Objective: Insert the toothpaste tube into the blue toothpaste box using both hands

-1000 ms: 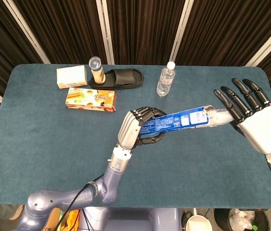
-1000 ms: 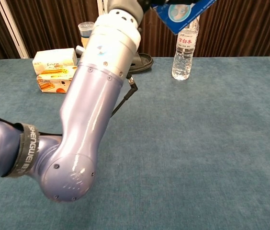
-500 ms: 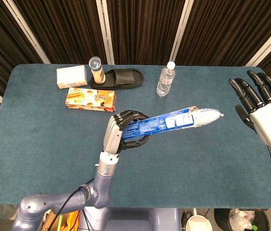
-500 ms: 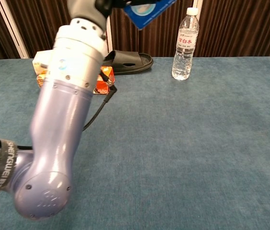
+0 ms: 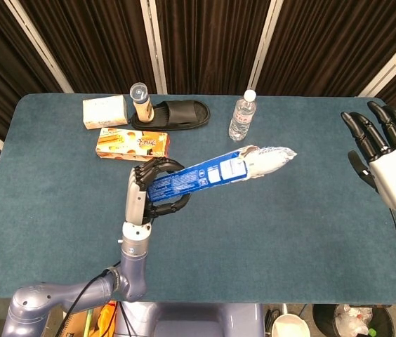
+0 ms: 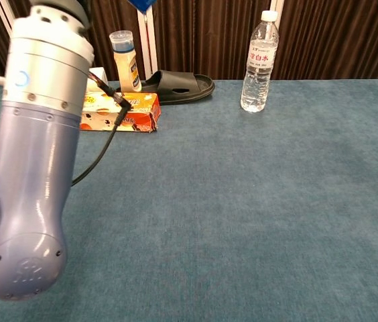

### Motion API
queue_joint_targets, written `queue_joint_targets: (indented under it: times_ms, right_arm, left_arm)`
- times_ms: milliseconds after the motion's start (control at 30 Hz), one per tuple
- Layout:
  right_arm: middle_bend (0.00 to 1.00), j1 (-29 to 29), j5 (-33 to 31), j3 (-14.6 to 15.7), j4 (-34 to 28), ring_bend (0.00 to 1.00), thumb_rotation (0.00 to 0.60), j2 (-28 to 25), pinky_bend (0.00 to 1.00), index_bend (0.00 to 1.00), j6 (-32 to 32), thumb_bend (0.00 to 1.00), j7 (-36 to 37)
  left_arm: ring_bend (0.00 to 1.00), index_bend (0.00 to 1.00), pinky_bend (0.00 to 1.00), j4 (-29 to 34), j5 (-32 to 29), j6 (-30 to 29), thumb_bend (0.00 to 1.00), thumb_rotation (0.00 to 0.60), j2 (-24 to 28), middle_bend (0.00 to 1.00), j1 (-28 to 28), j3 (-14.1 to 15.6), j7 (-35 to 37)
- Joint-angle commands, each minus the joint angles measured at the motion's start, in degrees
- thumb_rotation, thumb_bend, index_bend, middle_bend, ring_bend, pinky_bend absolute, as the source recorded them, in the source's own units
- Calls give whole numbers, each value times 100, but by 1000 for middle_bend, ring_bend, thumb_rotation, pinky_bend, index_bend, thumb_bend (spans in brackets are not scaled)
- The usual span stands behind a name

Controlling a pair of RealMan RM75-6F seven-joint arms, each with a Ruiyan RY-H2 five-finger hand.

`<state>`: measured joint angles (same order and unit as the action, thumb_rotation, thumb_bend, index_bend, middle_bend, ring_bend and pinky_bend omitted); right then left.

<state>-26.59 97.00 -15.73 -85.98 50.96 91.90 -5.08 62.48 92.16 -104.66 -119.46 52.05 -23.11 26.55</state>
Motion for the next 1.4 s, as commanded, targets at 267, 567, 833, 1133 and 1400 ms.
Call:
queue_joint_targets:
  times_ms: [267,567,833,1133,1400]
  right_arm:
    - [269,9,-51,-29,7,136,600,-1,229,0,3,406,23]
    - [269,23,-56,-23,-67,136,600,1,229,0,-4,405,16]
    - [269,31,-46,-2,-84,136,600,27,229,0,-28,407,6]
    - [269,100,-110,-4,-155,136,600,83,229,0,49,406,86]
    - [269,121,-107,-47,-543,136,600,52,229,0,82,405,-29]
  left_arm:
    - [428,332,543,1007,450,-852,435,600,343,439,-254,-229,-75]
    - [479,368,586,1194,369,-697,507,600,434,500,-452,-43,-251]
    - [565,461,663,963,221,-512,611,600,389,586,-565,27,-158]
    - [559,460,651,797,141,68,586,600,1018,573,-1009,634,-595]
    - [560,457,639,827,-153,676,580,600,1877,576,-1786,1494,-924]
